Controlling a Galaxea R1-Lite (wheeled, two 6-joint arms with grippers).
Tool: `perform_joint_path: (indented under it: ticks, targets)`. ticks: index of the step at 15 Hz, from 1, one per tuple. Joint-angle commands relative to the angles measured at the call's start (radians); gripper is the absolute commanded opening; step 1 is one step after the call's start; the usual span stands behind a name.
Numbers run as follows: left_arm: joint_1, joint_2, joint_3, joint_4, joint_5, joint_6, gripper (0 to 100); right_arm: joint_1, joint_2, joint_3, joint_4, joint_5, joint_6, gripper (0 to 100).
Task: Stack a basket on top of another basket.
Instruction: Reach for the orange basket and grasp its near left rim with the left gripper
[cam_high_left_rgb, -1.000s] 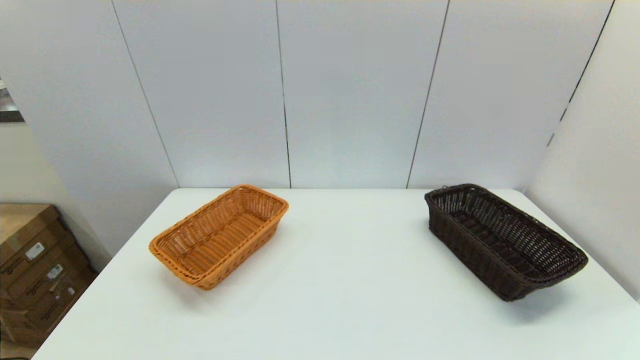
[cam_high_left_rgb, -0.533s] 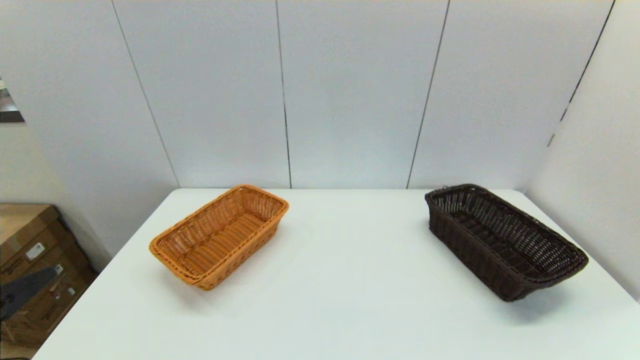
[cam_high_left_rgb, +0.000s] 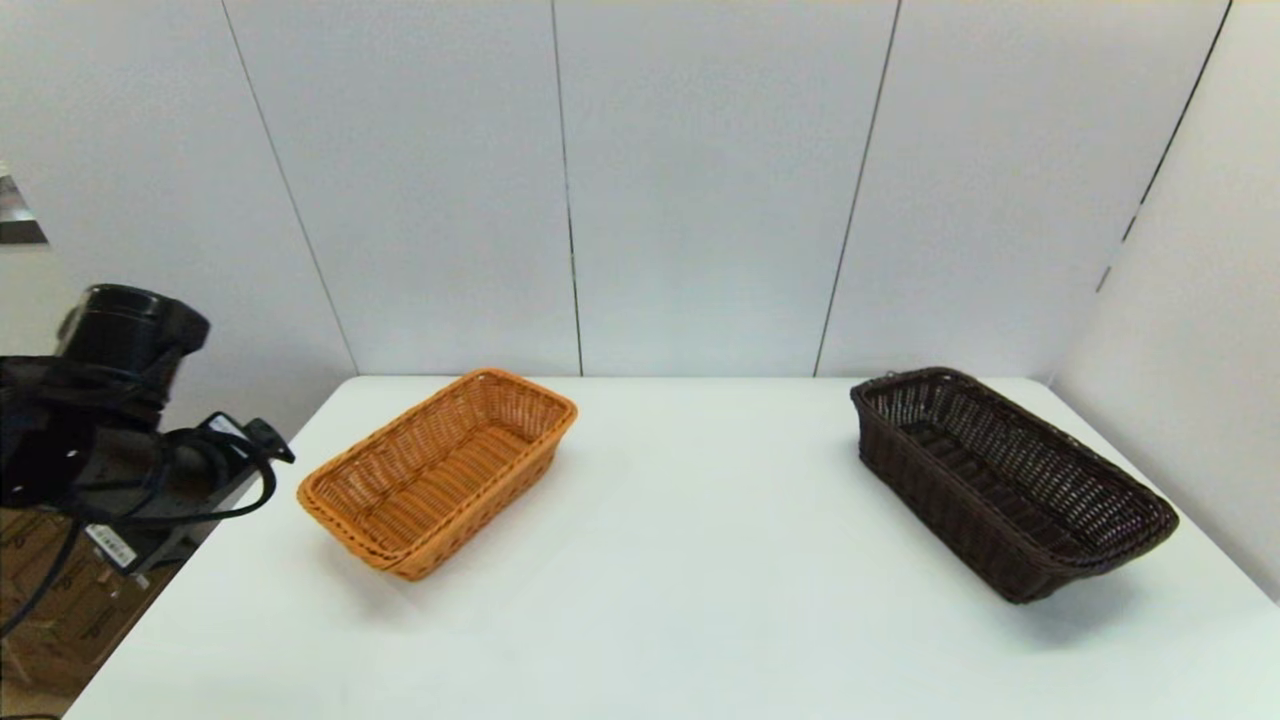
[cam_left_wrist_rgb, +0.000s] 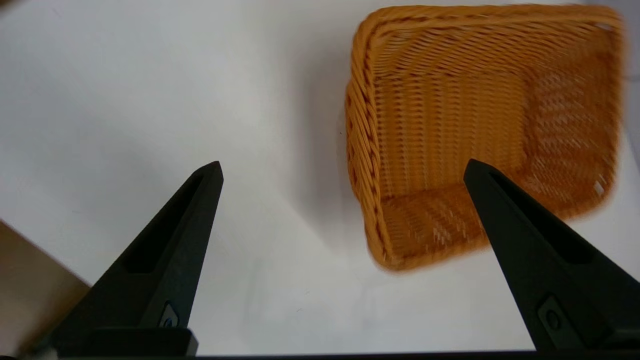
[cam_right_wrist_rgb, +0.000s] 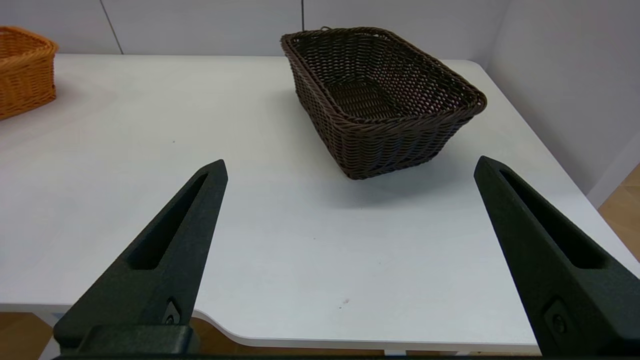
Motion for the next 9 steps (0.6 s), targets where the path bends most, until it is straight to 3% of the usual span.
perform_joint_path:
  ticks: [1, 4, 9]
  targets:
    - [-0.008, 0.346, -0.163, 0.037, -0.013, -0.134, 100, -0.001, 0.000, -0.001, 0.000, 0.000, -0.001, 100]
    - [-0.006, 0.404, -0.220, 0.072, -0.105, -0.136, 100, -0.001, 0.000, 0.000, 0.000, 0.000, -0.001, 100]
    - [-0.029, 0.491, -0.254, 0.077, -0.133, -0.134, 100, 0.001, 0.000, 0.000, 0.000, 0.002, -0.002, 100]
